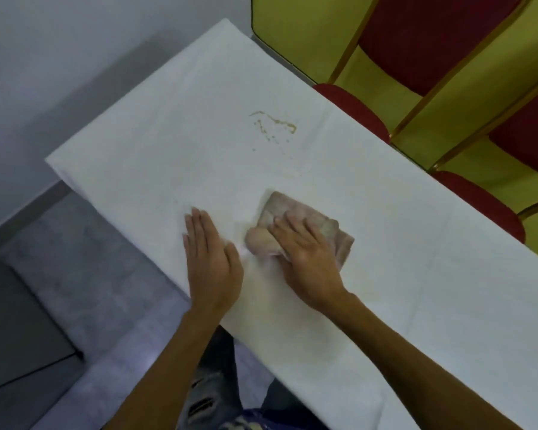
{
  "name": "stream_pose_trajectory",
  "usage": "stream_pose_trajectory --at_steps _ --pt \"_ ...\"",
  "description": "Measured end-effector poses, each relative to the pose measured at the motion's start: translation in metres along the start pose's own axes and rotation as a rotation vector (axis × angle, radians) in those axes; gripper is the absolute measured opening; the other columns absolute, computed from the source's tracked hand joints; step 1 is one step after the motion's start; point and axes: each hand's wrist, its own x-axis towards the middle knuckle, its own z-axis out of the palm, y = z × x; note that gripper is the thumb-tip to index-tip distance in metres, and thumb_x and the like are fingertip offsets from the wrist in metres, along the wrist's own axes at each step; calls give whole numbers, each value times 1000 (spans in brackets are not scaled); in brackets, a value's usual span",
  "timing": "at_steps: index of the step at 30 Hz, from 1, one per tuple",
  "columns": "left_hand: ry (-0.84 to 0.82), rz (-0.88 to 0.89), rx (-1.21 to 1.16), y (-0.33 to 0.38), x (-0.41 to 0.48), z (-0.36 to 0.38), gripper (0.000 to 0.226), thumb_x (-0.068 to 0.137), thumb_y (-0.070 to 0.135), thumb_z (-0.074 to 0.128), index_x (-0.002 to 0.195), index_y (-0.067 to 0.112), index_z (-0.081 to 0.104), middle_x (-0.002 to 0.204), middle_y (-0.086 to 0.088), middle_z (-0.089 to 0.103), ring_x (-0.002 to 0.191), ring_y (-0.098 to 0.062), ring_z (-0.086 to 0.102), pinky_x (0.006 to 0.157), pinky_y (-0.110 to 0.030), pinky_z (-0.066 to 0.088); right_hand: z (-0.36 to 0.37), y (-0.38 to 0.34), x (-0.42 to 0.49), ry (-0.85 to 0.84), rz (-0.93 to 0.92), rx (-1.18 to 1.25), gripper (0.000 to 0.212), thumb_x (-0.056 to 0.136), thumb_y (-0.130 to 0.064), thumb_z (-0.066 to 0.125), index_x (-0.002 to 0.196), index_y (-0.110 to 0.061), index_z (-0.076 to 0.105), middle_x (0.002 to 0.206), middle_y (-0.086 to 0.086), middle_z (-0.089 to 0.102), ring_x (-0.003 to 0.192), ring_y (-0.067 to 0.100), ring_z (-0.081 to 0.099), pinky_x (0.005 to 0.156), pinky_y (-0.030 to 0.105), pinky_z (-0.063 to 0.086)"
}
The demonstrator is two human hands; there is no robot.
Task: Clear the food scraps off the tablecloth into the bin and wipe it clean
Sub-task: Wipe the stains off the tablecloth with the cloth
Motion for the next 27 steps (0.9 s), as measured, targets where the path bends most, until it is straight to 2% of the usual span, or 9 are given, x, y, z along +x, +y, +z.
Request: stream_pose_trajectory --at_steps 5,10,12,14,18,21,23,25,27 --pt "147 -223 106 -89 80 -54 66 97 18 33 154 -8 11 164 -24 9 154 -37 6 125 -47 4 -4 -13 25 85 265 27 44 94 -15 55 138 -11 55 144 11 54 140 31 42 115 51 33" --pt "135 -182 160 -135 101 -57 60 104 25 27 153 -9 18 163 -24 14 153 -38 12 124 -50 11 49 -131 25 77 -24 31 40 99 -22 45 131 -7 62 141 9 57 137 29 47 114 46 32" --pt "149 -157 160 -137 97 -53 59 105 26 26 154 -7 18 164 -23 15 153 -37 12 124 -49 11 60 -138 55 64 -104 3 42 99 -23 41 129 -7 63 140 10 58 136 29 47 113 51 34" --pt "173 -157 158 -136 97 -53 59 106 27 26 154 -6 19 164 -22 17 153 -36 14 124 -50 15 64 -124 92 21 -138 -33 43 91 -14 52 132 -6 61 143 11 55 139 29 43 115 55 30" --pt "119 -170 157 -137 98 -57 60 106 29 24 156 -2 17 166 -18 13 154 -32 11 123 -53 18 41 -65 164 163 115 -64 37 82 -6 57 118 -7 65 124 7 65 126 30 54 109 45 34" --pt "91 -185 122 -135 99 -58 61 105 30 22 157 -1 12 167 -15 7 155 -30 4 123 -53 15 38 -81 175 272 294 -4 32 78 -4 57 110 -4 64 111 13 65 111 36 55 98 41 39" --pt "75 -178 134 -135 98 -58 65 104 33 23 157 -1 10 167 -16 5 155 -30 2 123 -54 15 61 -131 156 214 190 60 44 84 -16 53 124 0 61 126 20 62 122 34 47 106 44 35" --pt "38 -165 133 -139 97 -59 75 98 43 23 157 -1 7 167 -16 1 155 -30 -2 124 -53 11 80 -174 131 50 25 125 48 91 -18 47 135 -2 56 140 16 56 136 27 43 115 47 30" --pt "34 -160 126 -141 95 -61 71 100 40 21 157 0 7 167 -15 1 155 -30 -2 124 -54 11 83 -165 130 -26 -96 100 47 94 -16 45 139 -7 53 146 9 52 142 24 39 118 51 26"
